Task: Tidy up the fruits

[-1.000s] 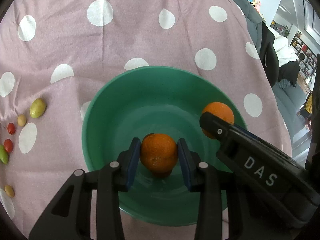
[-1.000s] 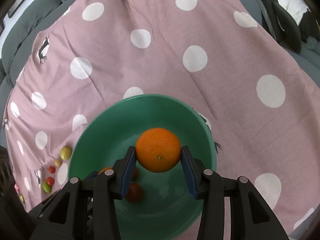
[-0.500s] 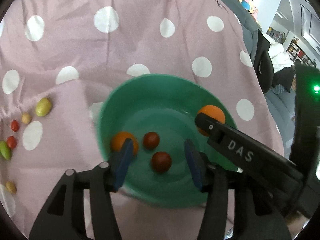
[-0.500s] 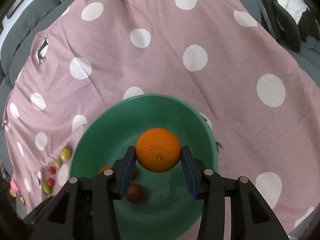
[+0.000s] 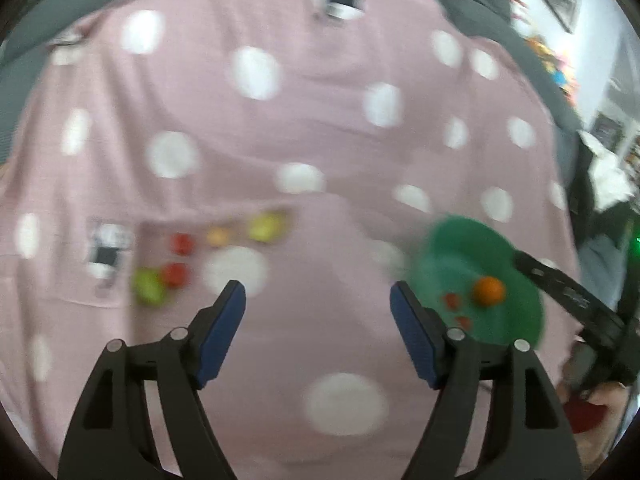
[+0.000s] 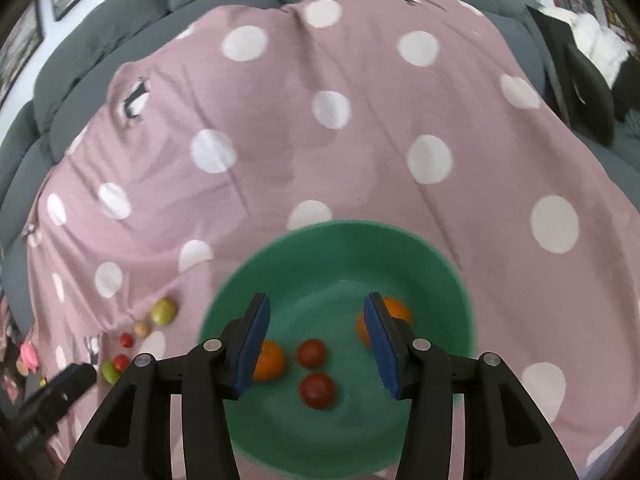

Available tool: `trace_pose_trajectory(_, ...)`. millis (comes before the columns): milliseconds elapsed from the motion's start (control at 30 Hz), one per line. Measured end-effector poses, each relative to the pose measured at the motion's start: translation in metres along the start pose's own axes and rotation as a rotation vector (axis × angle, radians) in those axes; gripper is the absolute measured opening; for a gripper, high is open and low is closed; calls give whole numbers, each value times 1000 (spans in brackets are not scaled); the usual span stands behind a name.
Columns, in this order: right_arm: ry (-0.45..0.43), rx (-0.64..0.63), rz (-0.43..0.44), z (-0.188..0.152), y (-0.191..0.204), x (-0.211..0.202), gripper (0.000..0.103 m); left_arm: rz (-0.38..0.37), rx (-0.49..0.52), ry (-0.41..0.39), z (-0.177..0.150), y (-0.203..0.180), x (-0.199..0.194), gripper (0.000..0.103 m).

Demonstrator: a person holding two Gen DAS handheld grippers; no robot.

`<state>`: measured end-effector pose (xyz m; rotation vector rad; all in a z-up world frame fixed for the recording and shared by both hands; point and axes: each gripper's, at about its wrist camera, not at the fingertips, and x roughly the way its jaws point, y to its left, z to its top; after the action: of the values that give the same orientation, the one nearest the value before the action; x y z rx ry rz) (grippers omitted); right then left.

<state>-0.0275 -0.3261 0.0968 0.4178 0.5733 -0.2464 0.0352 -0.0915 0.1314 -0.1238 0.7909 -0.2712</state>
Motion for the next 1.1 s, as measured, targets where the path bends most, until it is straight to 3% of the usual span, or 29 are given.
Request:
trace_pose_trajectory(100,2,-54,1,-3,21,4,50,67,-67,-41,3,46,-14,84)
trace_pose_trajectory(267,28,-153,43,-13,57,19,50,124,-175,-40,-5,98,-16,84)
trace_pose_trajectory(367,70,-140,114,-21,69,29,50,100,-235,-14,-8,122,-9,84)
trace_pose_trajectory(533,28,-184,121,-31,93,28,50,102,-320,-3,-9,148,-5,83)
trace_pose_trajectory(700,79,-209,169,-43,109,36,50,96,-336,1,-10,156,-6,82)
trace_pose_trajectory(867,106,-257,161,-54,123,42,50,88,-332,7,-11,154,-2,75)
trace_pose_trajectory(1100,141,-279,165,-63,133,49,50,85,-315,57,-10,152,14,52)
